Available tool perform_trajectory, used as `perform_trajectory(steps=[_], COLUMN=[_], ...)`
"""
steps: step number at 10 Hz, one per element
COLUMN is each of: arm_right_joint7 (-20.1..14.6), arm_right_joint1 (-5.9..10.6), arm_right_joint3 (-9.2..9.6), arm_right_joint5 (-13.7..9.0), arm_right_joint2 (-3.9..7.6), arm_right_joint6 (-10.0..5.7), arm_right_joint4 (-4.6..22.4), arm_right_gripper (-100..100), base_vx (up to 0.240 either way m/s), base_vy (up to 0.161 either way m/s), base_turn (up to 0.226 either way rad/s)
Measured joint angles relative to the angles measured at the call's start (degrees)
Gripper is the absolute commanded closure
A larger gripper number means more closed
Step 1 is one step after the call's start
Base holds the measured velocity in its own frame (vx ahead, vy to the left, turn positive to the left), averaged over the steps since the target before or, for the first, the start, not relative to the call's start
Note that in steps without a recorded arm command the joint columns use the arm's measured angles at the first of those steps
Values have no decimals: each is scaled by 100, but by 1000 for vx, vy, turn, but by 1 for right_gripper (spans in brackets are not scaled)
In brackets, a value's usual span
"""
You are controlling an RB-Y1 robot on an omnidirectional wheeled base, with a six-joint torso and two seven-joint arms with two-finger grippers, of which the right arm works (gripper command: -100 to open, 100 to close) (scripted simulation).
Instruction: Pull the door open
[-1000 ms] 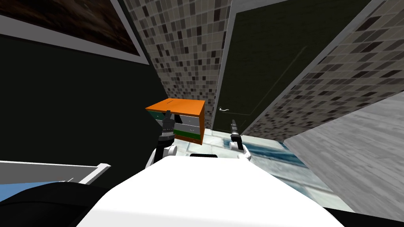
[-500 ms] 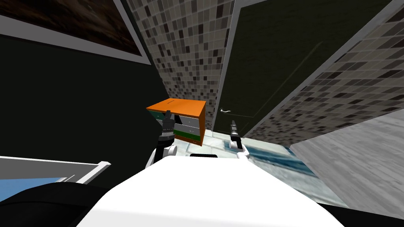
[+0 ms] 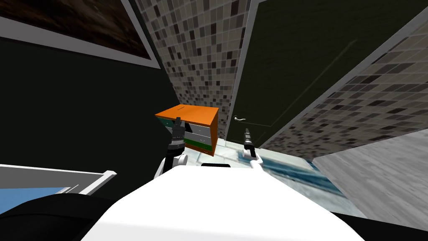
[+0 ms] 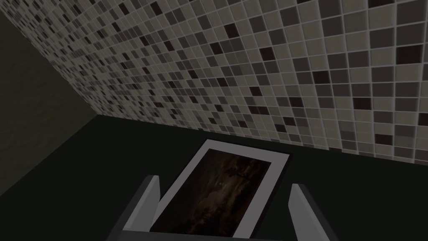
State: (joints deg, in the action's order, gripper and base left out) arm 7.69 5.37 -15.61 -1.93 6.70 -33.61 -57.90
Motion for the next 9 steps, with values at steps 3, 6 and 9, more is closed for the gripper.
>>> perform_trajectory(steps=[3, 6, 9], arm_right_joint7=[-8, -25, -13], arm_right_joint1=[217, 463, 668], arm_right_joint3=[-85, -200, -303], arm_right_joint5=[-40, -94, -139], arm_right_joint2=[30, 55, 46], arm_right_joint6=[-128, -213, -244], arm_right_joint4=[478, 979, 1369], arm_right_gripper=[-100, -100, -100], base_vx=[58, 94, 97], base_vy=[-33, -58, -33], base_turn=[73, 71, 56])
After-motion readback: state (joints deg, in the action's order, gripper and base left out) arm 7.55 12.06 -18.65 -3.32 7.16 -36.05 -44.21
